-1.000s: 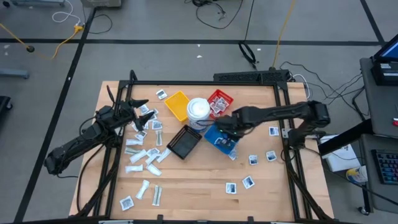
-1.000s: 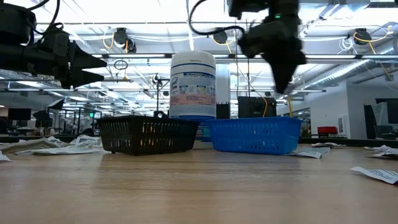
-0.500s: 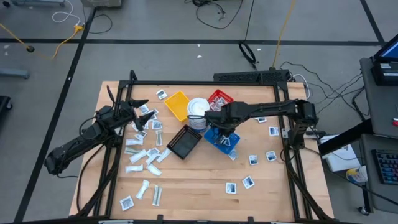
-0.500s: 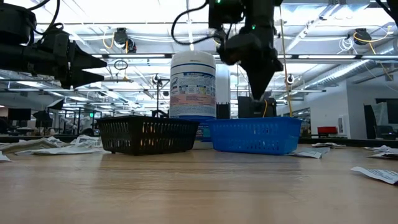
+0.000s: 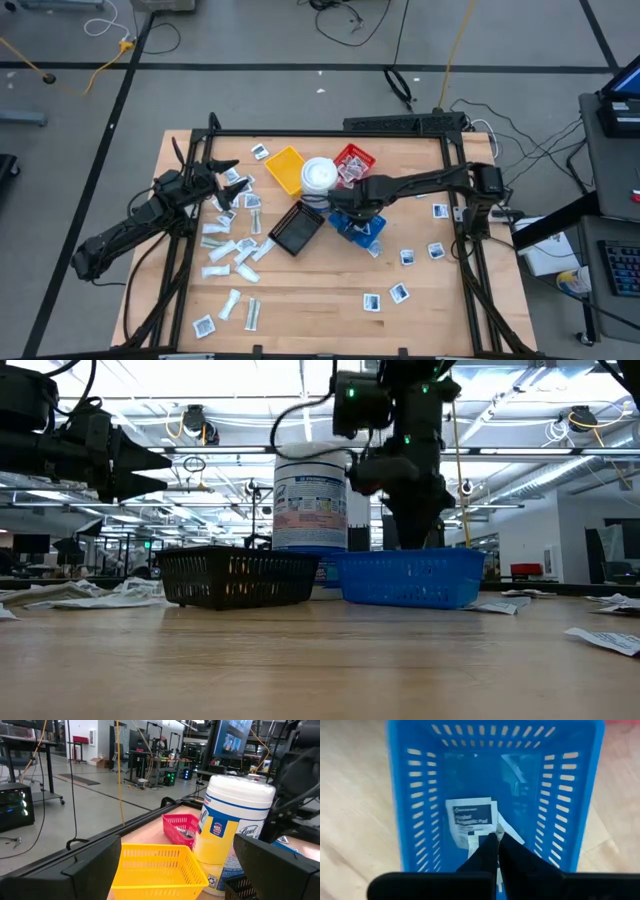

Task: Pick & Place First Aid Supplies
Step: Put the alcohol pad into the blue bin

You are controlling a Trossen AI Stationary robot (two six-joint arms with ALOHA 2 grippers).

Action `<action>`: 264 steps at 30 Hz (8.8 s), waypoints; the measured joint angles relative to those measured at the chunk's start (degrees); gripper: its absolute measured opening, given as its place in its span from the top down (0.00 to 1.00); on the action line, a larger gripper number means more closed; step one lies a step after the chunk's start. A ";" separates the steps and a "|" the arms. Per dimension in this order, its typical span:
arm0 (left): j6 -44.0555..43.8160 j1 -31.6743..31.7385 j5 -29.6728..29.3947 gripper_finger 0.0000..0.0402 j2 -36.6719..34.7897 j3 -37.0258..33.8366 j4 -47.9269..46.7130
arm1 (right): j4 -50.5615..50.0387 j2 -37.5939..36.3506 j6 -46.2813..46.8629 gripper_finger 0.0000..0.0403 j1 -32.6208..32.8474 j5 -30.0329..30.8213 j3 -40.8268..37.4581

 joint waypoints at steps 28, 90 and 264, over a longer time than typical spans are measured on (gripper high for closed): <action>0.00 -0.02 0.01 0.02 0.01 0.00 0.00 | -3.79 -1.74 2.42 0.54 0.75 -0.05 -0.36; 0.00 -0.01 -0.01 0.02 0.00 -0.01 0.01 | 6.33 -25.74 56.02 0.77 24.59 -6.14 -38.53; 0.00 -0.01 0.01 0.02 -0.01 0.00 0.01 | -0.54 -26.81 0.48 0.68 -38.49 -4.15 -30.77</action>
